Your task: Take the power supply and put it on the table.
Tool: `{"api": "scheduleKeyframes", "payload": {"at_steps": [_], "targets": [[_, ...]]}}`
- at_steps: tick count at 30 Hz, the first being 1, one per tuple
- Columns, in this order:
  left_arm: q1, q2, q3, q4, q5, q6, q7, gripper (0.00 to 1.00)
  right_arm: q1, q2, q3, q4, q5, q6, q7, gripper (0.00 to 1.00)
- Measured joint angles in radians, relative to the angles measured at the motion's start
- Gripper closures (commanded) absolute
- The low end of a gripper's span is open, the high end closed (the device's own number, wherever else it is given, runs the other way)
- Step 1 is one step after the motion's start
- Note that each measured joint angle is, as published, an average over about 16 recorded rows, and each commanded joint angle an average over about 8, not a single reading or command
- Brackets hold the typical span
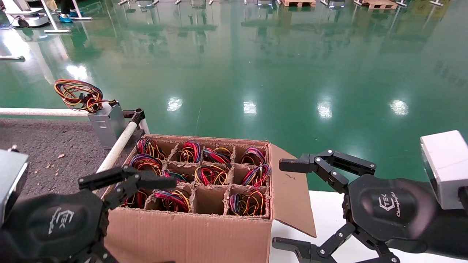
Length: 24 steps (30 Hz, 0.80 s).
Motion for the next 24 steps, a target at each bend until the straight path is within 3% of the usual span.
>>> {"api": "scheduleKeyframes", "payload": {"at_steps": [24], "targets": [[-0.016, 0.01, -0.003, 0.024, 0.005, -0.013, 0.007, 0.0, 0.0, 0.0, 0.0, 0.0, 0.0, 0.0, 0.0, 0.0]]}}
